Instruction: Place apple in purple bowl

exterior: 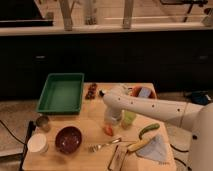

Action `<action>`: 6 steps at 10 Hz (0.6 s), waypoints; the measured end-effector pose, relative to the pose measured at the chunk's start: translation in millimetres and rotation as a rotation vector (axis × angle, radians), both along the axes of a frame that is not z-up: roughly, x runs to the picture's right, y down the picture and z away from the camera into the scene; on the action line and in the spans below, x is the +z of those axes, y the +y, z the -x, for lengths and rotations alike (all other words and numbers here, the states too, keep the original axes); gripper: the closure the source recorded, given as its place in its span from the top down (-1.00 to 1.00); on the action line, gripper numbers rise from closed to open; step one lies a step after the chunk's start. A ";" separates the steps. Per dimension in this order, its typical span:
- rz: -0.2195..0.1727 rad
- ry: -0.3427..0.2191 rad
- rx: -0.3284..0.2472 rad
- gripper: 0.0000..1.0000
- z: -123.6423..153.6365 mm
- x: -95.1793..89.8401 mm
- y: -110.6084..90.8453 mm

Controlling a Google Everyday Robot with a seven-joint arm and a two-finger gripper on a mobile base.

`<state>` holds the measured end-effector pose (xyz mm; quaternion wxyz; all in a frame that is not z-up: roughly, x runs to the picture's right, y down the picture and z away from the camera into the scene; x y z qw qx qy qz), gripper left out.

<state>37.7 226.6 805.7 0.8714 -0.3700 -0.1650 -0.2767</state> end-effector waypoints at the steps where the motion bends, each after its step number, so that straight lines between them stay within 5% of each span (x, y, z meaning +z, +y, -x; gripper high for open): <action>1: -0.007 -0.001 -0.005 -0.80 2.3 -0.6 -1.2; 2: -0.018 -0.004 -0.012 -0.96 4.9 -4.7 -5.6; 6: -0.067 -0.008 -0.049 -1.00 11.1 -35.4 -38.0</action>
